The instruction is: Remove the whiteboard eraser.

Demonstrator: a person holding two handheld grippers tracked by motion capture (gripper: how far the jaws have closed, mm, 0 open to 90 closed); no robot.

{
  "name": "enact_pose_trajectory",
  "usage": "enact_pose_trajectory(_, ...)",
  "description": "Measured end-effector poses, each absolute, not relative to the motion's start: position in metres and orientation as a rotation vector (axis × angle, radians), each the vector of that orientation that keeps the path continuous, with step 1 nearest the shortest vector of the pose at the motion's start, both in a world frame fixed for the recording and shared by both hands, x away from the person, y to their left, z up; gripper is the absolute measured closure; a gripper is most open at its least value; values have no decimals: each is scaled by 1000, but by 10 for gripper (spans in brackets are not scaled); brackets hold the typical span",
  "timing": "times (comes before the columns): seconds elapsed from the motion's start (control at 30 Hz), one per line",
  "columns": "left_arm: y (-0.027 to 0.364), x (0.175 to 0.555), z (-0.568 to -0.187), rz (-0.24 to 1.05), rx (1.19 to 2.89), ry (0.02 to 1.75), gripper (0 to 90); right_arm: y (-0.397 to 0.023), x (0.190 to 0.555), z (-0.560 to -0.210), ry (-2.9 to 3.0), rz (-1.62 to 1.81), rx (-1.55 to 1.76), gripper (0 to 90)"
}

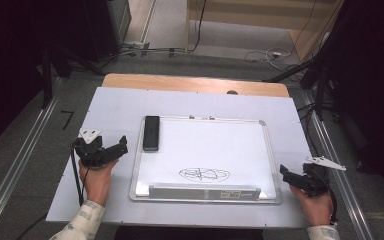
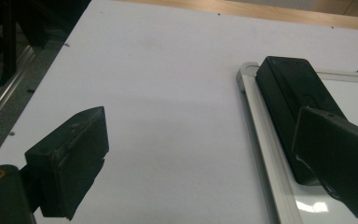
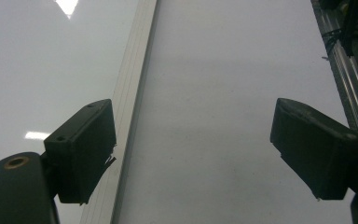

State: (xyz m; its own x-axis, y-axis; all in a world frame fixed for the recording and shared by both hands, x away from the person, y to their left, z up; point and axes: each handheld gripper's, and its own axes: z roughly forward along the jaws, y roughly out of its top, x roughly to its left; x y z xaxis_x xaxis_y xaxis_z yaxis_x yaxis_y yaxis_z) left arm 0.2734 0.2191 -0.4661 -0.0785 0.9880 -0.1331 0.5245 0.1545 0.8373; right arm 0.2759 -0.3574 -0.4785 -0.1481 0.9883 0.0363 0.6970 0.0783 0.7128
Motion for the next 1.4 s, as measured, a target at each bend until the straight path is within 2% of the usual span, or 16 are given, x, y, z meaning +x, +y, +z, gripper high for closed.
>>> enact_pose_trajectory(0.27,204,284,-466,757,1502,1673,11,-357,276,-479,1901,833,1661,129)
enact_pose_trajectory(1.4,148,335,-482,693,1601,1640,41,-358,276,-479,1902,838,1663,129)
